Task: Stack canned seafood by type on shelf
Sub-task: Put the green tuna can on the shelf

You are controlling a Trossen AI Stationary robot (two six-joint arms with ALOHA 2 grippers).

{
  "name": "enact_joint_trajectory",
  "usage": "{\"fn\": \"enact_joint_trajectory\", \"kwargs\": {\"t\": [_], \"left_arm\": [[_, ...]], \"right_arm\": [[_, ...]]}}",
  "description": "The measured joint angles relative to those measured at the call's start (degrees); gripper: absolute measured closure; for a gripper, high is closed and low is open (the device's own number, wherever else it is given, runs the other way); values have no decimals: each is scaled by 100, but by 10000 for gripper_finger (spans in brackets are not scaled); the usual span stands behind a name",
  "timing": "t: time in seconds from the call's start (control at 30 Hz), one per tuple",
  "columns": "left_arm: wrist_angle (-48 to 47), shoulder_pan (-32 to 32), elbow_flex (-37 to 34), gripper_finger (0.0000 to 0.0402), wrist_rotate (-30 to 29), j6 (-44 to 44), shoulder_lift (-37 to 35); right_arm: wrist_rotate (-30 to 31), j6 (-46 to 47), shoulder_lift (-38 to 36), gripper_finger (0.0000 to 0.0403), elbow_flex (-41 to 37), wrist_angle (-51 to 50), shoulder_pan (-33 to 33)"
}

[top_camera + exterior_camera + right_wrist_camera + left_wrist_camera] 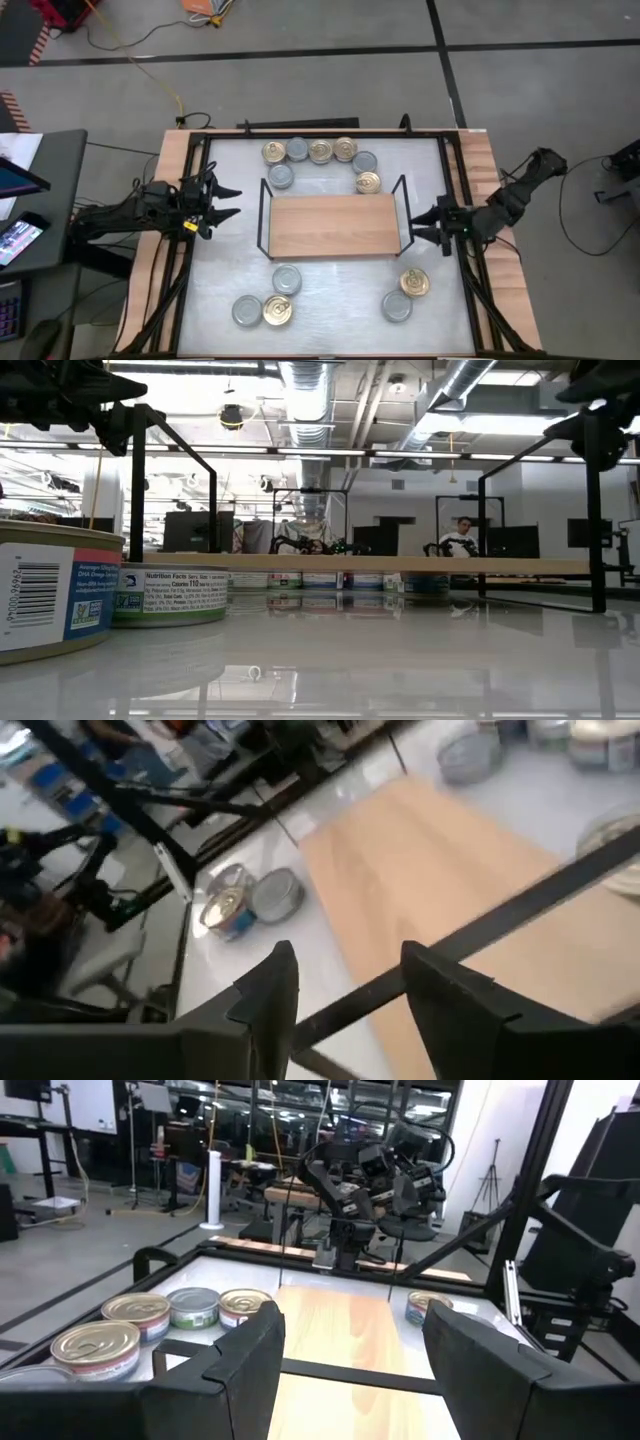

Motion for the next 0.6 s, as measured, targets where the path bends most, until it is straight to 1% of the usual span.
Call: {"fn": "enact_joint_trajectory", "kwargs": {"t": [0.03, 0.1, 0.17, 0.27, 0.33, 0.43, 0.47, 0.5, 0.57, 0.6], "left_arm": [[0, 0, 2, 174, 0, 0, 0], [6, 0, 1, 174, -8, 0, 0], [27, 0, 1, 174, -11, 44, 0], [43, 0, 0, 174, -15, 143, 0], [38, 0, 0, 174, -15, 151, 0], [40, 0, 1, 174, -22, 253, 0], [39, 0, 0, 174, -30, 255, 0], [33, 0, 0, 174, -35, 240, 0], [-3, 0, 0, 174, -29, 169, 0], [-7, 0, 0, 174, -1, 145, 0]], "right_arm": [[-149, 304, 140, 188, 90, -137, -10], [-410, 502, 397, 188, 273, -224, -1], [-677, 392, 589, 188, 479, -254, 45], [-814, 246, 768, 188, 836, -438, 106], [-786, 124, 834, 188, 1121, -578, 149], [-323, -288, 898, 188, 1383, -634, 154], [-301, -299, 908, 188, 1425, -638, 143], [-395, -231, 924, 188, 1458, -677, 137], [-726, 194, 1007, 188, 1534, -880, 138], [-778, 465, 1065, 188, 1588, -1066, 141]]}}
